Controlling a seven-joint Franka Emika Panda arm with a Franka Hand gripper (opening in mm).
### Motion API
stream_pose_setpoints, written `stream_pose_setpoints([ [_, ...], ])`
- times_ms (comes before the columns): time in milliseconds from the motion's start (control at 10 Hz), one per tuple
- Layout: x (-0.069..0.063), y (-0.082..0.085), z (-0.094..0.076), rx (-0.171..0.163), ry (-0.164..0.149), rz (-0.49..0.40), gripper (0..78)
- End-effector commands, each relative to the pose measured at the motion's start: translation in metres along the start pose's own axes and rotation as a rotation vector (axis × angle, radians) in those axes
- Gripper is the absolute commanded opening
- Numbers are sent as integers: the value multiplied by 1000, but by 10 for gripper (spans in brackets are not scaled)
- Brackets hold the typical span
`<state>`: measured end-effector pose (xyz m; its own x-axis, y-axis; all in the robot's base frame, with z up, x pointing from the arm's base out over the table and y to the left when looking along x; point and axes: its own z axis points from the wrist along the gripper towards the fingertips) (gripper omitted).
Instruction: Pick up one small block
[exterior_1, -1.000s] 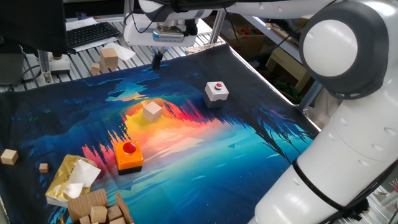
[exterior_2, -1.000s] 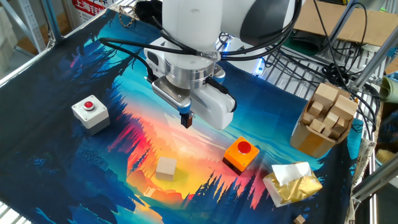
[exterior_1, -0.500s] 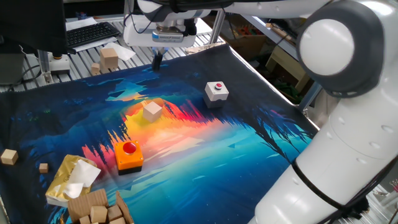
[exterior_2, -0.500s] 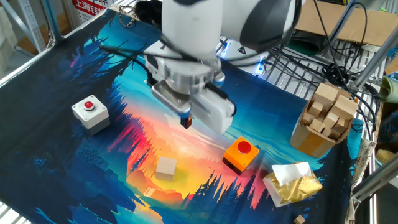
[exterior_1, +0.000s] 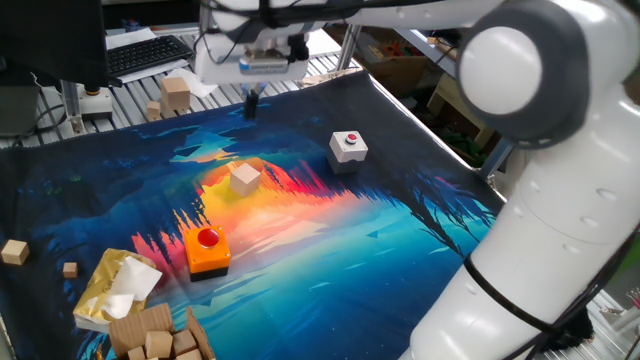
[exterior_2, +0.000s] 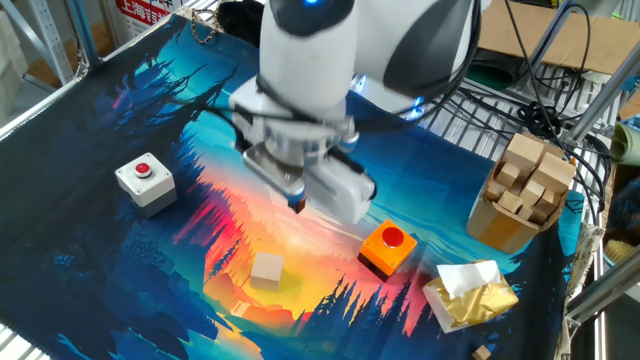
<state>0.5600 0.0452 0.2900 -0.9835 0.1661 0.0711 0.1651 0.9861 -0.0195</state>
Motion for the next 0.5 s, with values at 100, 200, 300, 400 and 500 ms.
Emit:
stream_pose_setpoints([
  [100, -19, 1, 43, 27, 0, -56, 0],
  [200, -21, 2, 49, 27, -4, -61, 0],
  [300, -22, 3, 57, 25, -6, -58, 0],
  [400, -24, 4, 64, 24, -8, -58, 0],
  [500, -26, 3, 73, 24, -8, -67, 0],
])
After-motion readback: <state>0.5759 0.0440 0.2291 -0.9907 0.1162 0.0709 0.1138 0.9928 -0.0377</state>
